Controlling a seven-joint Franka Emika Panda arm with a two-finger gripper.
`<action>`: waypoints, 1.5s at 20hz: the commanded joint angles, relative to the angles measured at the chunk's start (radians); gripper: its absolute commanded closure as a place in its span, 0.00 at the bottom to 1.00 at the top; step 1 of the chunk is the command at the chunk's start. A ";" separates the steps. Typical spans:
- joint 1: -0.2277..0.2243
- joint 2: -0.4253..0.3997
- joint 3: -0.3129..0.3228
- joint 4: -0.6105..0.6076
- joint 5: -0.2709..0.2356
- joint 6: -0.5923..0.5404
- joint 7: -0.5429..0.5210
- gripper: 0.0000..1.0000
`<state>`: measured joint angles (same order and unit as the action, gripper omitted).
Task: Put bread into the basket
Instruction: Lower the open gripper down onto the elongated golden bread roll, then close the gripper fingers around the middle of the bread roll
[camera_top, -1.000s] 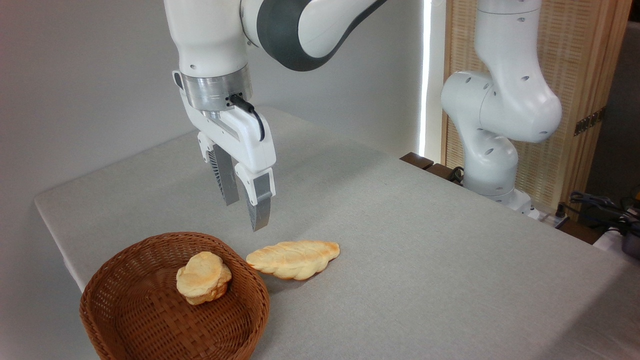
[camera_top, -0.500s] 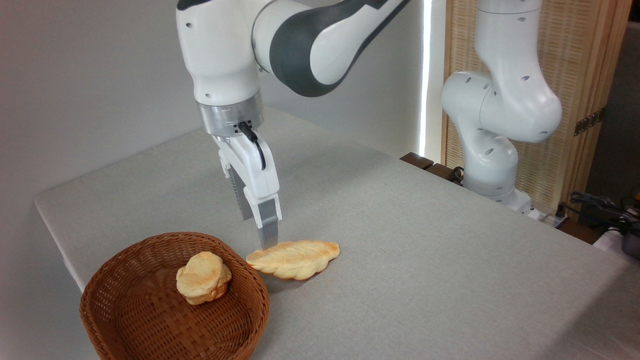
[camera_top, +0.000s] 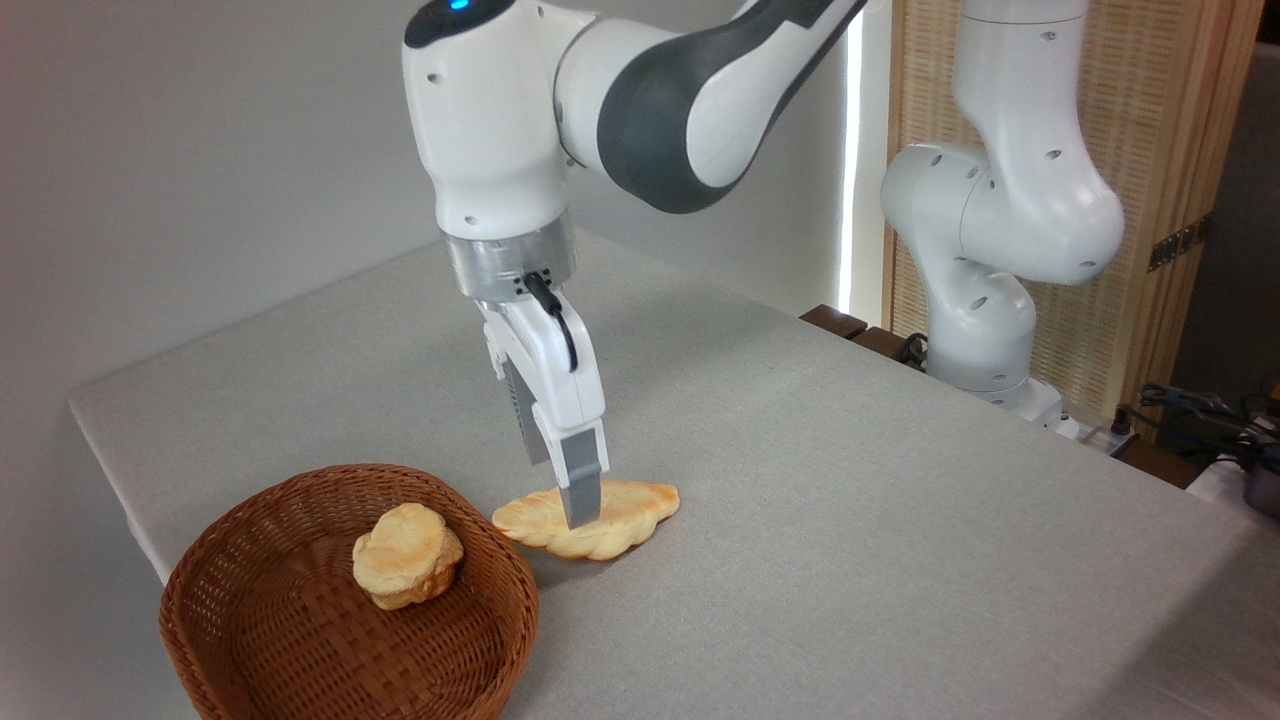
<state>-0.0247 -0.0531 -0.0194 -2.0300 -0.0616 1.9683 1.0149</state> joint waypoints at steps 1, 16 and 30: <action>-0.001 0.005 0.010 -0.016 0.013 0.021 0.010 0.00; -0.012 0.055 -0.001 -0.015 0.000 0.060 -0.003 0.00; -0.015 0.065 -0.016 -0.015 0.011 0.057 0.005 0.50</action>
<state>-0.0361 0.0157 -0.0384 -2.0408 -0.0606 2.0140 1.0148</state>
